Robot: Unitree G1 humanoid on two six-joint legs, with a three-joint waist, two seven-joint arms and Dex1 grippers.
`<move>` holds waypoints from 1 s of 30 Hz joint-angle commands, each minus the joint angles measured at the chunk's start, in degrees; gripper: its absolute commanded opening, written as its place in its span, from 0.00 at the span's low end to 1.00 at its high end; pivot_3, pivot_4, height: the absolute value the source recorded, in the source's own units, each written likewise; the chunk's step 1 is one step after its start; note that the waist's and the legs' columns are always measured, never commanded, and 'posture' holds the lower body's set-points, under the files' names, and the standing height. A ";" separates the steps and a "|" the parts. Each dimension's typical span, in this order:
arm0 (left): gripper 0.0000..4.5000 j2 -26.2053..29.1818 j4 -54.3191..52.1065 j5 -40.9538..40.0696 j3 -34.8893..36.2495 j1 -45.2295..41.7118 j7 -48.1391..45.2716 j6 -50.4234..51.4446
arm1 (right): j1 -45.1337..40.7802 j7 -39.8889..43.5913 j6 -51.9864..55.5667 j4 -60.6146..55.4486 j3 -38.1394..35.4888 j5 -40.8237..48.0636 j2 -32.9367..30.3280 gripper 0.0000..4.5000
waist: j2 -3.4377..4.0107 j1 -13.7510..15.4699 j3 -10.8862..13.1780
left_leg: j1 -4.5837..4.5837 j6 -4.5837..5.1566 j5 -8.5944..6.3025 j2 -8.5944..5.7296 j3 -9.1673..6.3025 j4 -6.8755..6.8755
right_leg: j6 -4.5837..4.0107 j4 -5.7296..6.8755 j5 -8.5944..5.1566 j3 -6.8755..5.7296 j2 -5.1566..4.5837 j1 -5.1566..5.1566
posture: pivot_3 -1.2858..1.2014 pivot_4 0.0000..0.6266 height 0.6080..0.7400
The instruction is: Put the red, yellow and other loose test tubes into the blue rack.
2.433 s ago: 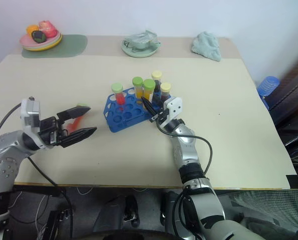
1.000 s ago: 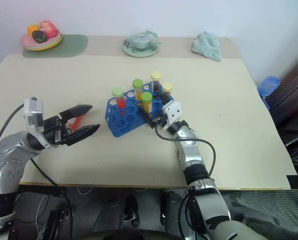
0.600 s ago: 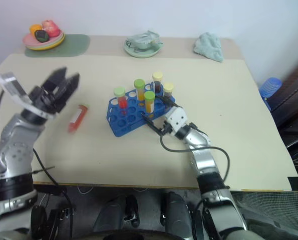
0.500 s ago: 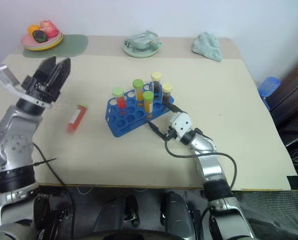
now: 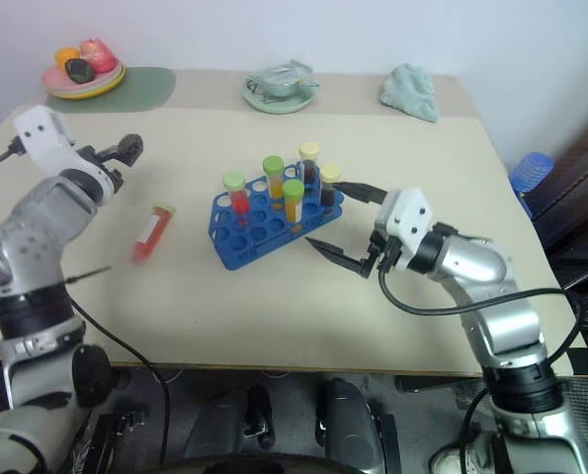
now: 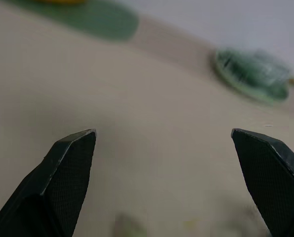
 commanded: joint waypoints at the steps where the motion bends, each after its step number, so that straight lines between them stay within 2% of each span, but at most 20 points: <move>1: 1.00 0.52 0.25 -0.24 5.62 -8.58 5.30 17.97 | -5.66 1.51 3.83 -2.14 0.46 2.55 -0.60 0.99 | -0.07 0.05 0.04 | 0.00 0.00 0.00 -0.01 0.00 0.01 | 0.00 0.01 0.00 0.00 0.00 0.00 | 0.52 0.24 1.00; 3: 1.00 -0.12 1.44 2.20 7.16 -11.47 7.19 24.87 | -7.57 2.78 4.18 -1.89 1.39 2.13 -0.62 0.99 | -0.07 0.21 0.04 | 0.01 0.00 0.00 -0.02 0.01 -0.01 | 0.02 0.00 -0.01 -0.01 0.02 0.01 | 0.52 0.24 1.00; 7: 1.00 2.37 5.03 -0.75 5.03 -11.05 10.07 26.47 | -9.11 3.79 5.16 -1.63 2.30 1.49 -0.64 0.99 | -0.07 0.29 0.04 | 0.03 -0.01 0.01 -0.03 0.02 -0.01 | 0.05 0.06 -0.03 -0.01 -0.01 0.01 | 0.52 0.24 1.00; 10: 1.00 7.11 12.37 -2.97 -0.94 -9.36 9.57 26.47 | -9.99 4.55 6.57 -1.24 2.97 1.29 -0.81 0.99 | -0.09 0.25 0.06 | 0.03 -0.05 0.02 -0.03 0.02 0.01 | 0.04 0.13 -0.02 -0.01 -0.04 -0.01 | 0.52 0.24 1.00; 15: 1.00 10.74 20.70 -3.53 -6.61 -10.90 7.09 26.47 | -10.27 4.69 7.61 -1.61 3.33 0.83 -0.48 0.99 | -0.10 0.89 0.05 | 0.02 -0.08 0.01 -0.04 0.03 0.02 | 0.03 0.15 -0.02 -0.01 -0.08 -0.03 | 0.52 0.24 1.00; 27: 1.00 10.17 32.61 8.12 -16.35 -16.68 -6.20 24.56 | -10.22 2.50 11.13 -5.46 3.00 1.51 -0.34 0.99 | -0.10 1.27 0.06 | -0.04 -0.09 0.01 -0.06 0.07 0.01 | 0.02 0.14 -0.03 -0.01 -0.06 -0.12 | 0.52 0.24 1.00; 30: 0.82 10.16 35.75 11.47 -20.18 -17.51 -10.33 21.71 | -10.26 2.08 11.70 -5.98 3.01 1.52 -0.29 1.00 | -0.10 1.22 0.06 | -0.04 -0.09 0.00 -0.05 0.08 0.01 | 0.02 0.15 -0.03 -0.01 -0.06 -0.14 | 0.52 0.24 1.00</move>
